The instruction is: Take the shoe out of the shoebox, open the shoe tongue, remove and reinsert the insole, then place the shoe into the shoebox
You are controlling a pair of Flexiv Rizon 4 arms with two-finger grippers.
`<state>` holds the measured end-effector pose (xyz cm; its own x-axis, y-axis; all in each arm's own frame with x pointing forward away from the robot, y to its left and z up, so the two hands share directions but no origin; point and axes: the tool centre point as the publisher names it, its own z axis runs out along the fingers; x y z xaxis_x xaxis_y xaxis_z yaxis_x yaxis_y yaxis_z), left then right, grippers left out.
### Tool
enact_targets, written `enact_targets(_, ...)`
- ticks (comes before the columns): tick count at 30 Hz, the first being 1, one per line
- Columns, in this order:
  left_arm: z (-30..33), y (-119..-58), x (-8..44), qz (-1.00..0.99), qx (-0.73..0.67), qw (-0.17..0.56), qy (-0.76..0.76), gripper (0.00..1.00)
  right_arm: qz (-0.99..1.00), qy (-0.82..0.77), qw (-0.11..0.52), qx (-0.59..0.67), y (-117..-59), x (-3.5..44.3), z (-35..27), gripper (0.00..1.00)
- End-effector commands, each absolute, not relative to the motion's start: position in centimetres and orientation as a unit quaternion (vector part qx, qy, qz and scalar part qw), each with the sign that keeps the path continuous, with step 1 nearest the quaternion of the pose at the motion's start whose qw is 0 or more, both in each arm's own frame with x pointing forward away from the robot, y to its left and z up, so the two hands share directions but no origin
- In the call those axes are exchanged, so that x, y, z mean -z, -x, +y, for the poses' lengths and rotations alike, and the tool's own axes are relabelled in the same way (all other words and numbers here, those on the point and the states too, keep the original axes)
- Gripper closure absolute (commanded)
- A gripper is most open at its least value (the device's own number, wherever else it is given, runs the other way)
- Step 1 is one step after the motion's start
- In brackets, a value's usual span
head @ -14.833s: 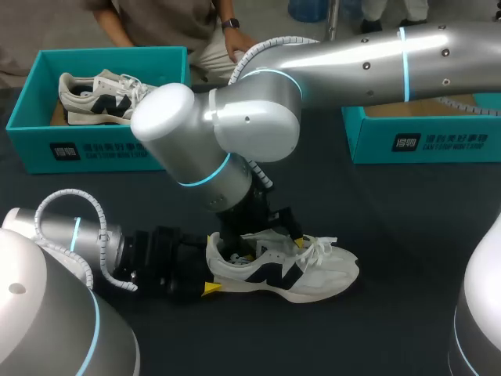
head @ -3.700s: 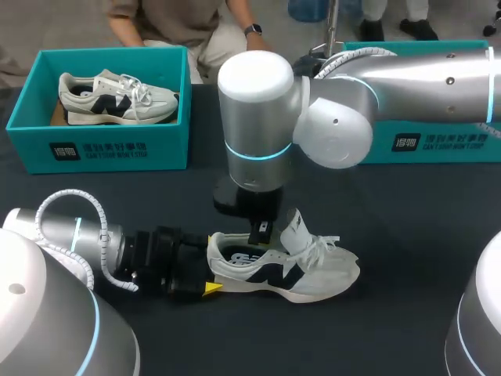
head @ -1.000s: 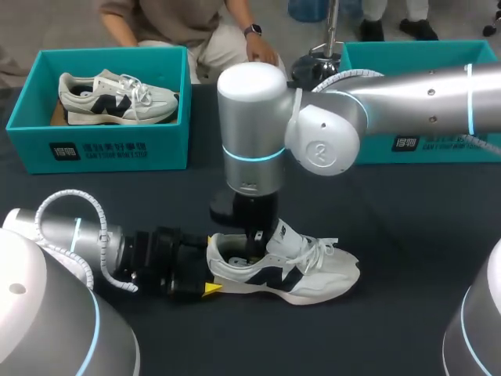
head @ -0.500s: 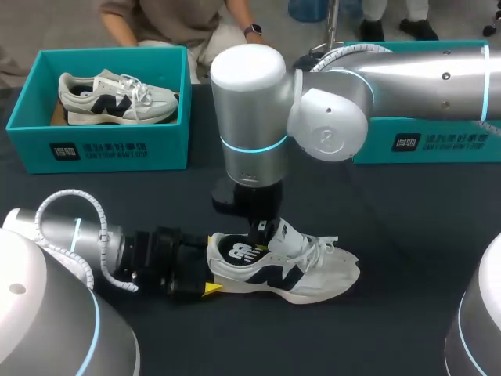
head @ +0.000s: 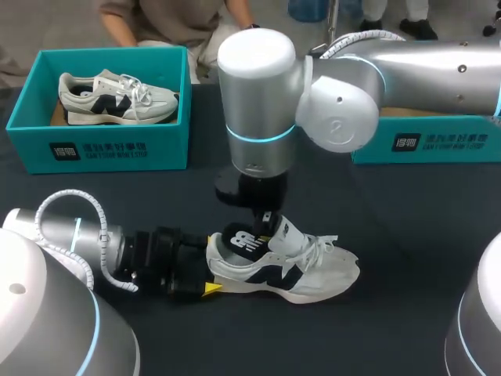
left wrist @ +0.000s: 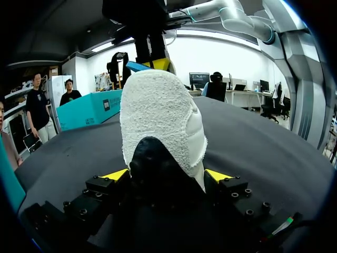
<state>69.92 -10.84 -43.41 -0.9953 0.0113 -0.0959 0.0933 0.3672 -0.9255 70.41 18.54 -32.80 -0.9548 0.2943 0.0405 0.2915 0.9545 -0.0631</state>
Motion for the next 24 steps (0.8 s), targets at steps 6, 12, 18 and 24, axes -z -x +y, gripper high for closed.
enact_targets(6, -11.0, -69.9, 43.8, 0.827, 0.561, 0.037, -0.031, 1.0, -0.99, 0.135, 0.032, -0.01, -72.1, 33.8, 20.4, 1.0)
enact_targets(12, -11.0, -69.9, 43.8, 0.827, 0.561, 0.037, -0.031, 1.0, -0.99, 0.138, 0.02, 0.011, -73.1, 32.9, 20.6, 1.0)
enact_targets(18, -11.0, -69.9, 43.8, 0.827, 0.561, 0.037, -0.031, 1.0, -0.99, 0.137, 0.016, 0.035, -73.9, 32.0, 21.4, 1.0)
enact_targets(24, -11.0, -69.9, 43.8, 0.827, 0.561, 0.037, -0.031, 1.0, -0.99, 0.127, 0.03, 0.056, -74.5, 31.6, 22.4, 1.0)
